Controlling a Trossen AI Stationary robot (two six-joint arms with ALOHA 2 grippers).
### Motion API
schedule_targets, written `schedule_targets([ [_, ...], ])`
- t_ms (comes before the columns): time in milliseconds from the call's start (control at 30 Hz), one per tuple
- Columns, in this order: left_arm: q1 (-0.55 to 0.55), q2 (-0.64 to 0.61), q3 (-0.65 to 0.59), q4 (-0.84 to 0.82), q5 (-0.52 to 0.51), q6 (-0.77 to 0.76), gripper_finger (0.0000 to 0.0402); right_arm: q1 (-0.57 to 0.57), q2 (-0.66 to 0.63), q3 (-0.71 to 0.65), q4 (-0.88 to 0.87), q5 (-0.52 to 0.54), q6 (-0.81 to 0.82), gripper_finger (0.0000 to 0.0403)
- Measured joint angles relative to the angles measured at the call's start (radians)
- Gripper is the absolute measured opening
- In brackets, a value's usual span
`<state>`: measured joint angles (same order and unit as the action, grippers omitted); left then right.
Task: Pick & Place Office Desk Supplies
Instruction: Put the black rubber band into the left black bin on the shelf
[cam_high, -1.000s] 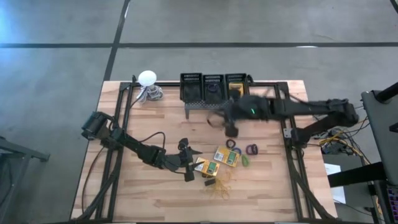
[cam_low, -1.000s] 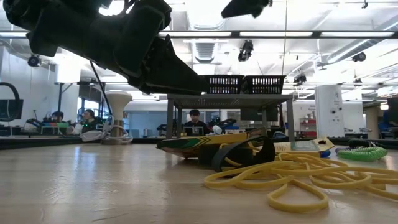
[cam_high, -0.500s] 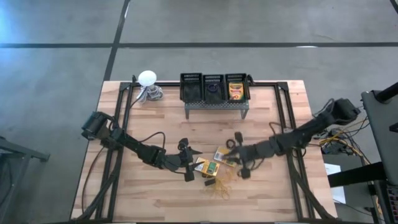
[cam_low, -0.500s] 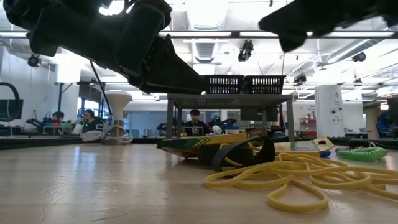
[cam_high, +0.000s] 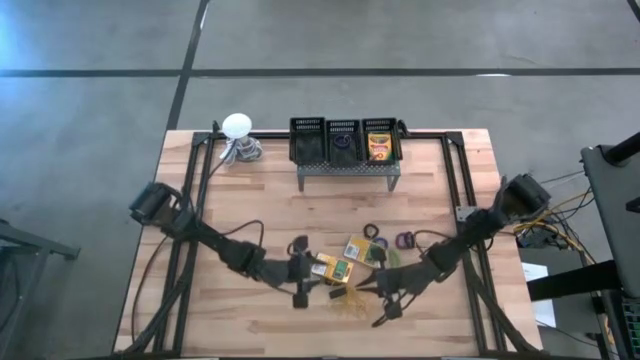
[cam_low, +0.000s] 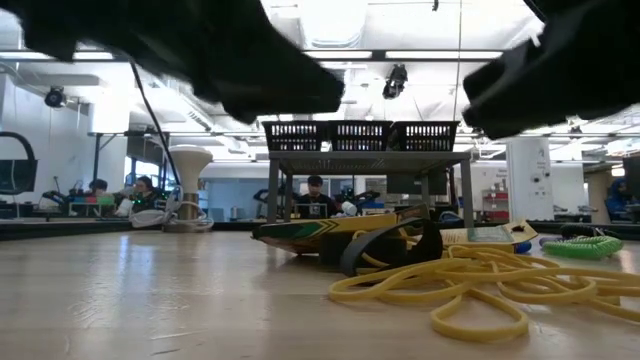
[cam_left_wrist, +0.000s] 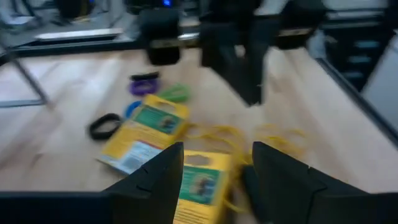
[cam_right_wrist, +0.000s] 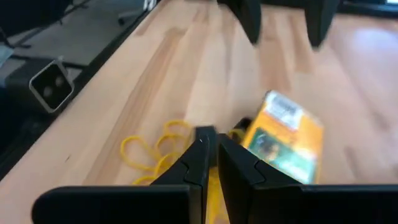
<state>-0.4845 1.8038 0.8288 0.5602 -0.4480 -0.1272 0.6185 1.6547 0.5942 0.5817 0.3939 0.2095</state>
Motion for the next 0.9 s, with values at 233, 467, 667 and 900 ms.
schedule_targets([
  [233,-0.064,0.0,0.072,-0.232,0.114,-0.214,0.0197,0.01,0.084,0.025,0.002,0.001,0.009,0.0027],
  [467,-0.057,0.076,0.088,-0.246,0.173,-0.405,0.0197,0.01,0.093,0.024,0.002,0.002,0.017,0.0027],
  [667,-0.051,0.21,0.203,-0.257,0.155,-0.356,0.0197,0.01,0.088,0.024,0.002,0.002,0.018,0.0027],
  [900,-0.038,0.296,0.293,-0.322,-0.016,-0.355,0.0197,0.01,0.088,0.023,0.002,0.002,0.016,0.0027],
])
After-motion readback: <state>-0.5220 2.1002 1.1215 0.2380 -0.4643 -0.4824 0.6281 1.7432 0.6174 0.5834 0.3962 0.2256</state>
